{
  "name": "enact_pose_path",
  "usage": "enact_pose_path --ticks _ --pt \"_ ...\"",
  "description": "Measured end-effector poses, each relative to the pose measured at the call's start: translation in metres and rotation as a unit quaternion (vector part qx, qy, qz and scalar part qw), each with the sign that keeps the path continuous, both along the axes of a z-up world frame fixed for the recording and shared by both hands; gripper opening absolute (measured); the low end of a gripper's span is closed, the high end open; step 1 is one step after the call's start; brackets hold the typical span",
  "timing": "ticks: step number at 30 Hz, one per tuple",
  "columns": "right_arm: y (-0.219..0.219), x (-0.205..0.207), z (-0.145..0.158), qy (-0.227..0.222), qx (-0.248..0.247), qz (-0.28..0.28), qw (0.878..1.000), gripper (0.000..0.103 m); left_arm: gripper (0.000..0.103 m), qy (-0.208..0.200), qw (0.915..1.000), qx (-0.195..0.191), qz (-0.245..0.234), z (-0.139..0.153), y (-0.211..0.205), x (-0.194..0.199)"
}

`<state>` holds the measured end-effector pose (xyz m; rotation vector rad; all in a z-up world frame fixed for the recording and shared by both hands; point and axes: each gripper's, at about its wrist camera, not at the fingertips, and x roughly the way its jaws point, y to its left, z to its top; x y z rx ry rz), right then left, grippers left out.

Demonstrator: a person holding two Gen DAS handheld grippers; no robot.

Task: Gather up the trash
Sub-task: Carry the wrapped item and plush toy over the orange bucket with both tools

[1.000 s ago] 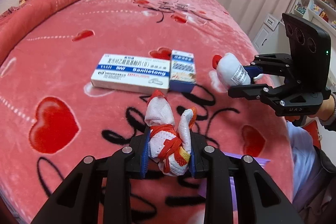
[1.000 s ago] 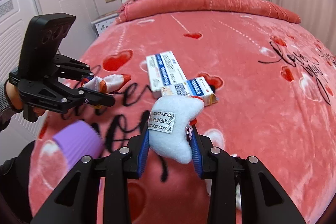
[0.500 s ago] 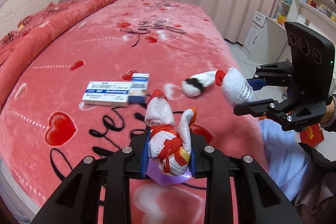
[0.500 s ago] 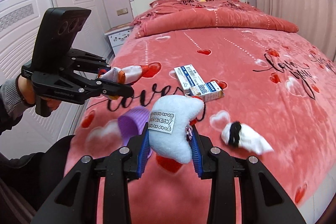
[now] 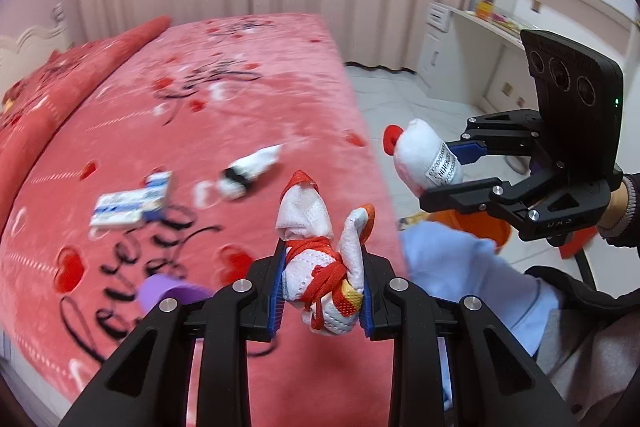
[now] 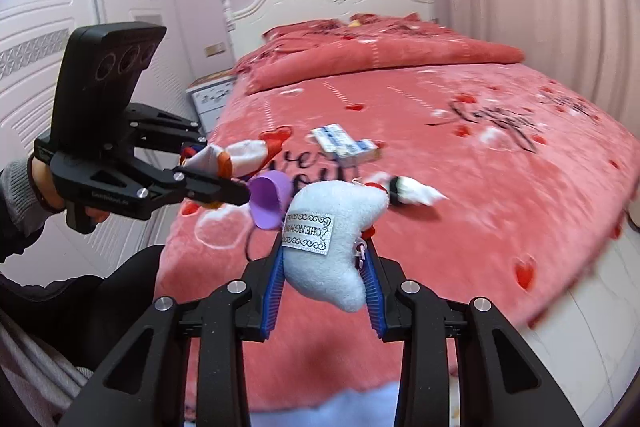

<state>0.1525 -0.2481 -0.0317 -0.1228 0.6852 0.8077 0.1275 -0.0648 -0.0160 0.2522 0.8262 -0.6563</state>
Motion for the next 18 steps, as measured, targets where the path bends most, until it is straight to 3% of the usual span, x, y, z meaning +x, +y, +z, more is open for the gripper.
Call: enact_pose_path --ticks 10,18 --pt "-0.116 -0.041 0.0 0.003 -0.001 -0.106 0.994 0.036 0.03 0.0 0.9953 -0.008 -0.096 -0.006 -0.106 -0.012" --pt "-0.206 -0.071 -0.011 0.011 -0.002 -0.188 0.982 0.036 0.03 0.013 0.9833 -0.008 -0.181 -0.019 -0.192 -0.013"
